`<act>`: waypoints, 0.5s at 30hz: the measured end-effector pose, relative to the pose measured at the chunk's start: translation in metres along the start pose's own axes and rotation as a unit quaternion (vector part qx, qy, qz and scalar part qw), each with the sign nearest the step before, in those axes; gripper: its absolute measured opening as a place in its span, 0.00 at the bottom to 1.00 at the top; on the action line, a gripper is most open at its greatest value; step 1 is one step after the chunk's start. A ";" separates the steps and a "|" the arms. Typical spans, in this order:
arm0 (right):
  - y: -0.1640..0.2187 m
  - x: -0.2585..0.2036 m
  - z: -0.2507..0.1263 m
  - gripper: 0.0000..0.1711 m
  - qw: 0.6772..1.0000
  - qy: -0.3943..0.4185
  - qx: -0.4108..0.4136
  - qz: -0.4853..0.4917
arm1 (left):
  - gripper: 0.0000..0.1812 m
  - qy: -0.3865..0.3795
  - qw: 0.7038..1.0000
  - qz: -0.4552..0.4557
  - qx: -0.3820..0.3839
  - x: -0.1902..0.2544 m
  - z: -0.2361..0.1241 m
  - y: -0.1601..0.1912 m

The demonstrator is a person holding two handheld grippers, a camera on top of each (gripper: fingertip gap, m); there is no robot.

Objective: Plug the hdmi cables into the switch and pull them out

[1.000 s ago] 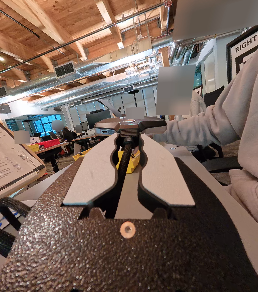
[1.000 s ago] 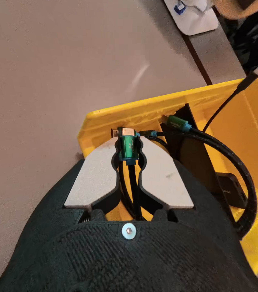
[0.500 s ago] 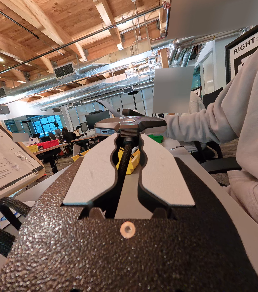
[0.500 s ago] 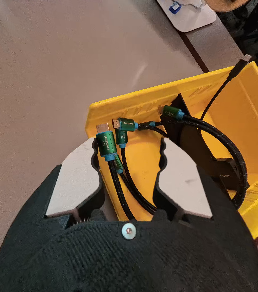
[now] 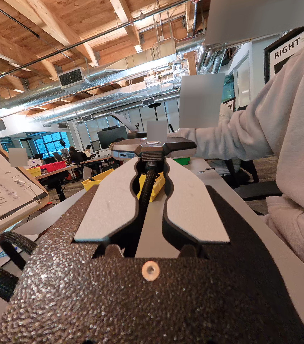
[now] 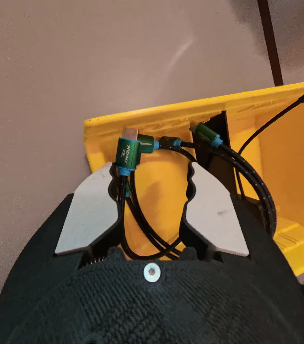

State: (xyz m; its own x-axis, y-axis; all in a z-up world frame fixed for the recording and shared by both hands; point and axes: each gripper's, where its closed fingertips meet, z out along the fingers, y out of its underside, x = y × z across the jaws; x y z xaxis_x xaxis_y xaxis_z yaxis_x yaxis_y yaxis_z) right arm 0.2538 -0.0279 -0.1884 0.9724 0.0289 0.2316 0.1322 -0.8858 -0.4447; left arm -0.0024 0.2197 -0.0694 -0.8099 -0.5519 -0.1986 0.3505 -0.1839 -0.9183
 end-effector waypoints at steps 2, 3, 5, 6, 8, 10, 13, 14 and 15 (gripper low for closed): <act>0.012 -0.004 0.012 0.46 0.997 -0.045 -0.052 0.027 | 0.12 0.003 1.000 -0.002 0.000 0.001 0.000 0.000; 0.012 -0.013 0.015 0.41 0.992 -0.092 -0.064 0.052 | 0.12 0.003 1.000 -0.003 0.000 0.001 0.000 0.001; 0.006 -0.020 0.022 0.45 0.987 -0.128 -0.056 0.079 | 0.12 0.002 1.000 -0.003 0.000 0.000 -0.001 0.001; 0.008 -0.021 0.024 0.52 0.986 -0.132 -0.062 0.079 | 0.12 0.003 1.000 -0.004 0.000 0.000 -0.002 0.001; 0.017 -0.018 0.017 0.54 0.985 -0.131 -0.085 0.071 | 0.12 0.002 1.000 -0.003 0.002 -0.001 -0.003 -0.001; 0.017 -0.017 0.004 0.56 0.983 -0.147 -0.077 0.080 | 0.12 0.000 1.000 -0.004 0.005 -0.001 -0.005 -0.001; 0.013 -0.007 -0.007 0.55 0.984 -0.140 -0.043 0.106 | 0.12 -0.001 1.000 -0.004 0.006 -0.002 -0.005 -0.002; 0.014 -0.012 -0.009 0.54 0.981 -0.153 -0.043 0.112 | 0.12 -0.001 1.000 -0.004 0.007 -0.003 -0.006 -0.001; 0.017 -0.016 -0.010 0.53 0.980 -0.160 -0.051 0.110 | 0.12 -0.001 1.000 -0.005 0.007 -0.003 -0.005 -0.001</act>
State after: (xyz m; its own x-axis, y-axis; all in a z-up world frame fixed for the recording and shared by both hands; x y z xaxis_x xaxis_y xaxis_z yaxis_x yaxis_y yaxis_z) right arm 0.2388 -0.0482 -0.1911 0.9878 -0.0389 -0.1506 -0.0915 -0.9284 -0.3602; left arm -0.0032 0.2258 -0.0697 -0.8130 -0.5511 -0.1881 0.3482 -0.2011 -0.9156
